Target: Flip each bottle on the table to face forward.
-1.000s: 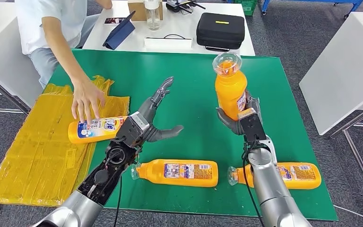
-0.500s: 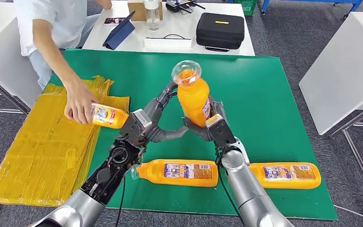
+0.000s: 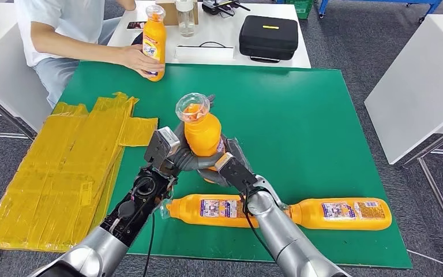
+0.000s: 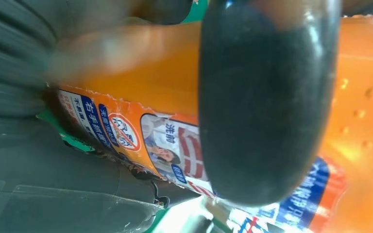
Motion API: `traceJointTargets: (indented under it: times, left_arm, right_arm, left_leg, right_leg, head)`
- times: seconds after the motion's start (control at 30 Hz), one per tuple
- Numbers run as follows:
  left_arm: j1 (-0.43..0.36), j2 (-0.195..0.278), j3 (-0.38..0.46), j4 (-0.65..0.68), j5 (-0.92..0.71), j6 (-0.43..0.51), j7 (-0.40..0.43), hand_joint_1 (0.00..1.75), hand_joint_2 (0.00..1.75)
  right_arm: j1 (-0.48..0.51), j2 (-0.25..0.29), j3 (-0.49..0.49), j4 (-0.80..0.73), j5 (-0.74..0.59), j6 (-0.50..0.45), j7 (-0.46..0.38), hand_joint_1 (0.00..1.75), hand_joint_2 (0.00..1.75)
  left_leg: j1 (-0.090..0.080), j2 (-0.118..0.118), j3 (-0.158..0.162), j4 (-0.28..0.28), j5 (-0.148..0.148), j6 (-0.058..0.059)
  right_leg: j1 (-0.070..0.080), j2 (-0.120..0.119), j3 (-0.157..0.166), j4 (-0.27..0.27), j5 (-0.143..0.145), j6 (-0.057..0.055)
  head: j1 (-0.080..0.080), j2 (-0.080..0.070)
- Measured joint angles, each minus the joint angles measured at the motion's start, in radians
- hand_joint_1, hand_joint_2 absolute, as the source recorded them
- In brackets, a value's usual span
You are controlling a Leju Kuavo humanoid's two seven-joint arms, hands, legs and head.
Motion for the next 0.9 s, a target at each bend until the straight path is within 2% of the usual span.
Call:
traceJointTargets:
  times: [0.27, 0.3, 0.4, 0.43, 0.9]
  left_arm:
    - [-0.001, 0.0, 0.009, 0.041, 0.023, -0.017, -0.005, 0.0, 1.75]
    - [-0.001, 0.0, 0.009, 0.044, 0.025, -0.019, -0.006, 0.17, 1.75]
    - [-0.002, 0.0, 0.011, 0.052, 0.042, -0.027, -0.013, 1.46, 1.75]
    - [-0.002, -0.001, 0.011, 0.054, 0.05, -0.029, -0.017, 1.73, 1.75]
    - [-0.007, -0.011, 0.013, 0.071, 0.081, -0.027, -0.028, 1.75, 1.75]
  right_arm:
    - [-0.021, 0.0, 0.018, 0.064, -0.024, 0.025, 0.002, 1.75, 1.75]
    - [-0.023, 0.0, 0.019, 0.07, -0.025, 0.025, 0.002, 1.75, 1.75]
    - [-0.026, 0.0, 0.021, 0.084, -0.026, 0.023, 0.002, 1.75, 1.75]
    - [-0.028, 0.0, 0.023, 0.089, -0.028, 0.022, 0.002, 1.75, 1.75]
    - [-0.03, 0.0, 0.038, 0.115, -0.04, -0.019, -0.014, 1.75, 1.75]
  left_leg:
    - [0.0, 0.0, 0.0, 0.0, 0.0, 0.0]
    - [0.0, 0.0, 0.0, 0.0, 0.0, 0.0]
    - [0.0, 0.0, 0.0, 0.0, 0.0, 0.0]
    - [0.0, 0.0, 0.0, 0.0, 0.0, 0.0]
    - [0.0, 0.0, 0.0, 0.0, 0.0, 0.0]
  right_leg:
    - [0.0, 0.0, 0.0, 0.0, 0.0, 0.0]
    - [0.0, 0.0, 0.0, 0.0, 0.0, 0.0]
    - [0.0, 0.0, 0.0, 0.0, 0.0, 0.0]
    - [0.0, 0.0, 0.0, 0.0, 0.0, 0.0]
    - [0.0, 0.0, 0.0, 0.0, 0.0, 0.0]
  head:
    - [0.0, 0.0]
    - [0.0, 0.0]
    - [0.0, 0.0]
    - [0.0, 0.0]
    - [0.0, 0.0]
